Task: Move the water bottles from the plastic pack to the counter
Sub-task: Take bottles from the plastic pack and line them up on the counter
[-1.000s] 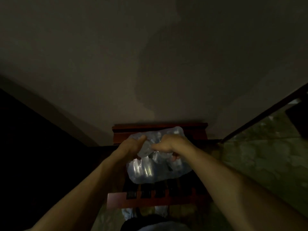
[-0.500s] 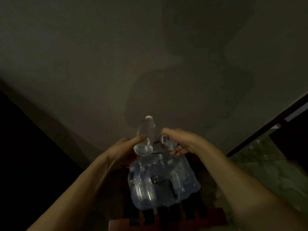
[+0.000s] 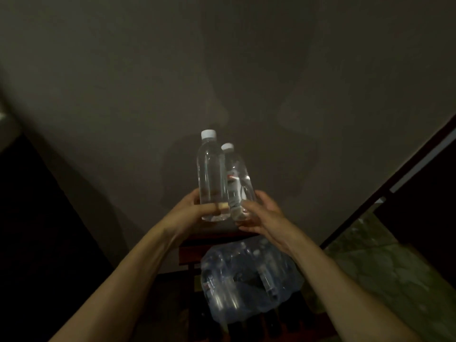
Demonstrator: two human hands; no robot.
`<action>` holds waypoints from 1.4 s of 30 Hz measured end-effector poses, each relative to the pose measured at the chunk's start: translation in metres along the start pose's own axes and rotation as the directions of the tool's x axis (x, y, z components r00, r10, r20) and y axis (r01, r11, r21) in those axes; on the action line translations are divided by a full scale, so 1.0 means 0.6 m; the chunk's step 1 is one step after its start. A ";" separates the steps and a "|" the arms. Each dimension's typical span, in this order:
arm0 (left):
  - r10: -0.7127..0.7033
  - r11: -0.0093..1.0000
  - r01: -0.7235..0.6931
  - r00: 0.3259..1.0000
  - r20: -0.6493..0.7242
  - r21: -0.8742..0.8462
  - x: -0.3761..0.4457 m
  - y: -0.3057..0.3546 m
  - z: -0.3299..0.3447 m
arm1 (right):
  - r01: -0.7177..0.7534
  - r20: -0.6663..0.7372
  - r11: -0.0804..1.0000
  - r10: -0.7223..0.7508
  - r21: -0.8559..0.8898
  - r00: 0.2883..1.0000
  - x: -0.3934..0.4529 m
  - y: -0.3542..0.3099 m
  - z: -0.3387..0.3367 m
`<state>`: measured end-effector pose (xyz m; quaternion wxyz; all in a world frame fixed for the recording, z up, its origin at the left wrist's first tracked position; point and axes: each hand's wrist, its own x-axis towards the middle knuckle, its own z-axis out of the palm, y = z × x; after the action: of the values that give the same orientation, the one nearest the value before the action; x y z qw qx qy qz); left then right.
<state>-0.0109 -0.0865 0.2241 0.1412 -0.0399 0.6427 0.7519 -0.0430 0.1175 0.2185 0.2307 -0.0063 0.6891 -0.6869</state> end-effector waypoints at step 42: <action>0.584 0.795 -0.457 0.755 -0.298 0.399 -0.526 0.156 -0.236 | 0.504 0.274 0.855 -0.458 -0.124 0.846 -0.230 -0.139 0.507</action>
<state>0.2491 -0.2884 0.3658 -0.2088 0.0095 0.7495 0.6282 0.1538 -0.1292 0.3555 0.1286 -0.2828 0.6958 -0.6476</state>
